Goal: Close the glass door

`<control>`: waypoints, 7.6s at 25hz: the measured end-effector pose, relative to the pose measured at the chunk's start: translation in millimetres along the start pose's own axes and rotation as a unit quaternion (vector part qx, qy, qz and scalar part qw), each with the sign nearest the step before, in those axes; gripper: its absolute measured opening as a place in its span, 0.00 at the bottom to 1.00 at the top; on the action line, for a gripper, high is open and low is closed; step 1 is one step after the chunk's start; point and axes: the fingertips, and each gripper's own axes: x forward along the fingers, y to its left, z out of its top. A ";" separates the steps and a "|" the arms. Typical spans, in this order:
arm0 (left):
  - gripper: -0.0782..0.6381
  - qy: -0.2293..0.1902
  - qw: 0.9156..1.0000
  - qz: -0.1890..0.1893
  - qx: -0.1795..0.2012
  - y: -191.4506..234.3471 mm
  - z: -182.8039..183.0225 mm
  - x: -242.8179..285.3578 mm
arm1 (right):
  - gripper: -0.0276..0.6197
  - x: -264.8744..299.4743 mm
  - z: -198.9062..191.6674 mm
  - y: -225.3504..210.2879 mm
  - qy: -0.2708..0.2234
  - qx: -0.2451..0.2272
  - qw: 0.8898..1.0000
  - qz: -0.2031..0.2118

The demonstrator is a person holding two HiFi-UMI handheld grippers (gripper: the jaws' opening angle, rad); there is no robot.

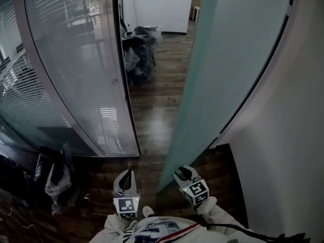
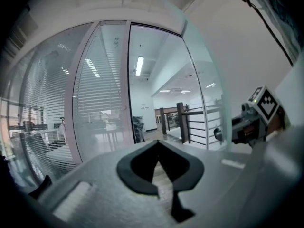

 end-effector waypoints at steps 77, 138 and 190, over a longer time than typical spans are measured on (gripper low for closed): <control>0.11 0.031 0.999 -0.023 0.004 183.6 -16.5 218.0 | 0.24 273.8 78.7 -70.1 -0.031 0.012 0.992 -0.118; 0.11 0.042 0.996 -0.074 -0.019 249.5 -25.6 254.6 | 0.24 392.0 114.8 -147.3 -0.035 0.016 0.983 -0.178; 0.11 0.048 0.994 -0.101 -0.007 267.8 -71.0 225.7 | 0.24 390.2 116.5 -155.5 -0.034 0.022 0.979 -0.200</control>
